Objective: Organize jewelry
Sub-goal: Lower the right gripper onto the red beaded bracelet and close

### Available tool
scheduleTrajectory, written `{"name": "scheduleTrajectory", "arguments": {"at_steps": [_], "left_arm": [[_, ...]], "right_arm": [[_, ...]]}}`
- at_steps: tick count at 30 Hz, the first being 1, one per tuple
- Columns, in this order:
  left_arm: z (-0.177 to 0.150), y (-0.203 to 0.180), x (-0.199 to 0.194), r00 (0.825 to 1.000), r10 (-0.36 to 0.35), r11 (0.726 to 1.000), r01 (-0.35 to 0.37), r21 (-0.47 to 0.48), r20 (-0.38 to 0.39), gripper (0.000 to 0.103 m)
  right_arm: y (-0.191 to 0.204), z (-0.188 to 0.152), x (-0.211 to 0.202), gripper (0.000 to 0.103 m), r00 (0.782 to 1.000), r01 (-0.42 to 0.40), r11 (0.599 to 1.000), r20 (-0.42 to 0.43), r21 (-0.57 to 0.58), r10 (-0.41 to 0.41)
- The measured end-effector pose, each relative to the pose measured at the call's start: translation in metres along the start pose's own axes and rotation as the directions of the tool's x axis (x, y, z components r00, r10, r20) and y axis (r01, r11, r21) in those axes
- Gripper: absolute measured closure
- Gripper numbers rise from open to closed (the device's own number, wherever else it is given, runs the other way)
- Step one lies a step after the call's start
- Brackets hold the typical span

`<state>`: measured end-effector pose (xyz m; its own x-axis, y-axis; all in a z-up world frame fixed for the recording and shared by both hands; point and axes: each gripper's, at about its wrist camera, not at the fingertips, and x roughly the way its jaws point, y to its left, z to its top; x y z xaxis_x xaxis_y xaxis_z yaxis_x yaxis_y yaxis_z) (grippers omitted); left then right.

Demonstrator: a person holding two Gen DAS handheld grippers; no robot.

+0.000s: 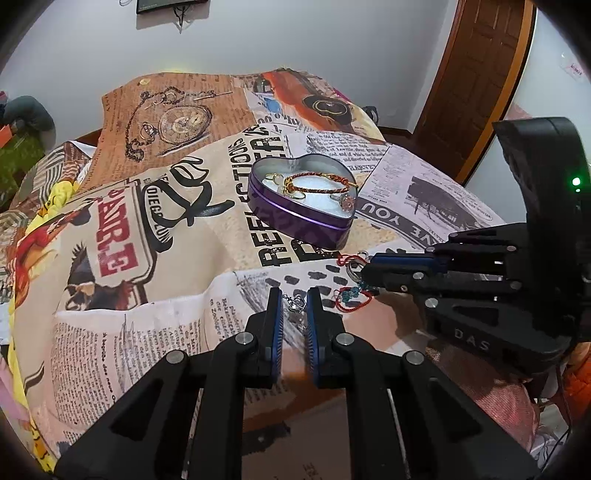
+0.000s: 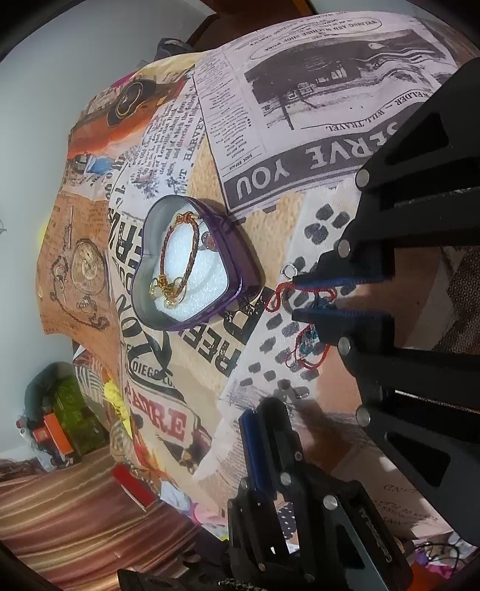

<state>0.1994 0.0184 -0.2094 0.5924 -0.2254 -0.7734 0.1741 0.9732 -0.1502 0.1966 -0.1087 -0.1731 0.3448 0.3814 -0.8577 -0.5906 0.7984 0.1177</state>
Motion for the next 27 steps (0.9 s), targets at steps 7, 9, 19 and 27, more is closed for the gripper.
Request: {"name": "scheduleTrajectory", "arguments": {"at_steps": [7, 9, 19, 27], "left_arm": [[0.002, -0.004, -0.014, 0.999, 0.003, 1.000, -0.003, 0.008, 0.033, 0.092], [0.001, -0.004, -0.017, 0.999, 0.002, 1.000, -0.003, 0.010, 0.039, 0.092], [-0.003, 0.002, -0.020, 0.999, 0.005, 1.000, -0.005, -0.002, 0.041, 0.092], [-0.006, 0.012, -0.016, 1.000, 0.006, 1.000, -0.005, -0.024, 0.028, 0.092]], "right_arm": [[-0.002, 0.000, -0.005, 0.097, 1.000, 0.025, 1.000, 0.010, 0.015, -0.025], [-0.003, 0.001, -0.009, 0.097, 0.999, 0.038, 0.999, 0.014, 0.023, -0.038], [0.007, 0.010, -0.017, 0.094, 1.000, -0.021, 1.000, 0.006, 0.015, 0.021], [0.007, 0.014, 0.004, 0.094, 0.999, -0.015, 1.000, -0.049, 0.020, 0.016]]}}
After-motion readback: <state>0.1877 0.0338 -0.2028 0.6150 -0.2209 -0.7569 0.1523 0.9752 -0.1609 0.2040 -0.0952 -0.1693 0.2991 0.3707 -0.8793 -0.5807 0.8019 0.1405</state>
